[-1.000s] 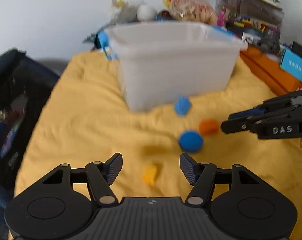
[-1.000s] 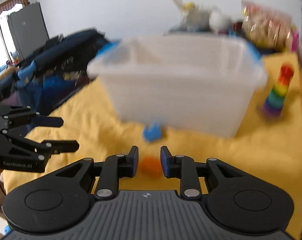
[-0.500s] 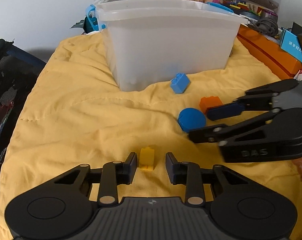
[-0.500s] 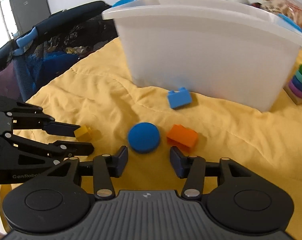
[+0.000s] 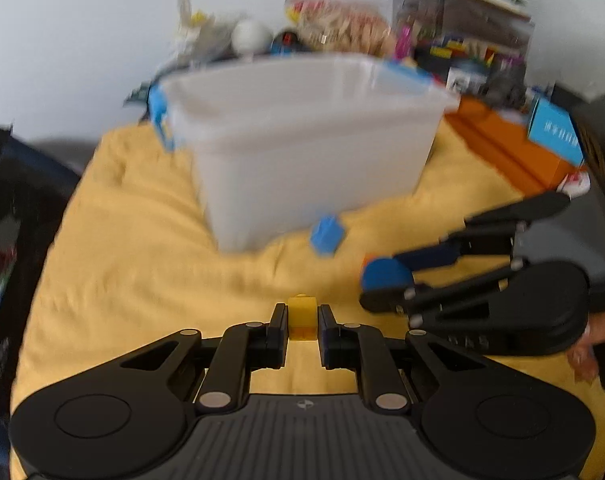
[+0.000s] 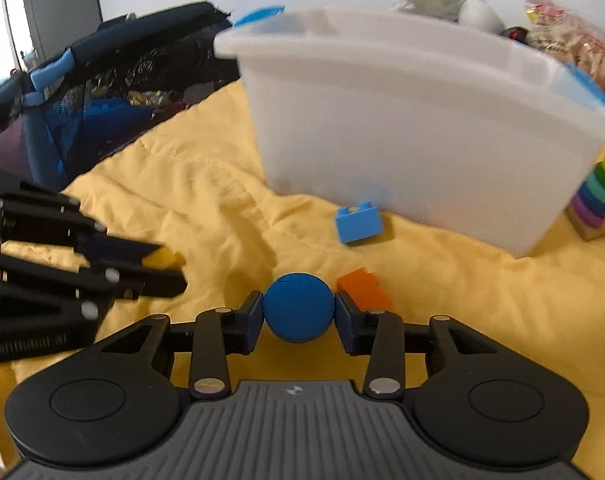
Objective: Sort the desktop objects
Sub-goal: 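Grasp the small yellow brick with the left tool while the right tool grasps the blue disc, then carry the yellow brick and blue disc over the white bin and open both tools, then bring both tools back to the toy pile, then grasp the blue brick with the left tool while the right tool grasps the orange brick, then carry the blue and orange bricks over the white bin and open both tools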
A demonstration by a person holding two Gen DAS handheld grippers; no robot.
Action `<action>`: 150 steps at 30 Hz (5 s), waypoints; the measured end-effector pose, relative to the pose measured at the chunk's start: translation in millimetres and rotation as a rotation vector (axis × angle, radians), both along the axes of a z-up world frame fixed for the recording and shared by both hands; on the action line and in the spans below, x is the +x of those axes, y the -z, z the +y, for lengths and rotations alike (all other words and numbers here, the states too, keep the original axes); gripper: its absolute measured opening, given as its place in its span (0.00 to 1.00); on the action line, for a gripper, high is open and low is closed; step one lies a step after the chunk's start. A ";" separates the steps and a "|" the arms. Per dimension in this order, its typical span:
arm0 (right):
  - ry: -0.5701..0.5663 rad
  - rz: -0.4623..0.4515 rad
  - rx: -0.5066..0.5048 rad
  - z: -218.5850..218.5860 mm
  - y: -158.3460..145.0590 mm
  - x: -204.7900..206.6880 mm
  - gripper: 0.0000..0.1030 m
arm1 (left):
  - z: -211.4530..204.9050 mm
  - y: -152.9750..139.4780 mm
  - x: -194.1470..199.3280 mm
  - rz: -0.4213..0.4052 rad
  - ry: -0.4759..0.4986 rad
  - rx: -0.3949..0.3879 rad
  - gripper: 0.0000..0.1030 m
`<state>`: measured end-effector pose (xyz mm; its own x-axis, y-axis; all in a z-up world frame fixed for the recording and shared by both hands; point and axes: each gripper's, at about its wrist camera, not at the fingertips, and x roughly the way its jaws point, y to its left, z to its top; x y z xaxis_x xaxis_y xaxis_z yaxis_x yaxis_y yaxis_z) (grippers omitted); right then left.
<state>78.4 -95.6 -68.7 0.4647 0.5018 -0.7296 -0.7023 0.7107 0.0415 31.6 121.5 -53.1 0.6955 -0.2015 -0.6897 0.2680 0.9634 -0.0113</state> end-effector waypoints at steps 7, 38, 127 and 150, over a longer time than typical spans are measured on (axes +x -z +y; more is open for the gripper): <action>0.089 -0.068 0.056 -22.1 -55.4 9.3 0.41 | -19.9 -60.6 21.2 -0.143 0.003 0.037 0.17; 0.284 -0.123 0.065 -14.7 -98.1 129.1 0.42 | -17.7 -58.2 143.3 -0.058 -0.139 0.073 0.41; 0.067 -0.006 -0.035 -62.7 -7.6 -4.4 0.17 | -58.8 5.0 6.7 0.017 0.013 0.043 0.17; 0.153 -0.166 0.118 -35.6 -120.2 118.8 0.17 | -41.4 -74.1 152.3 -0.140 -0.124 0.097 0.17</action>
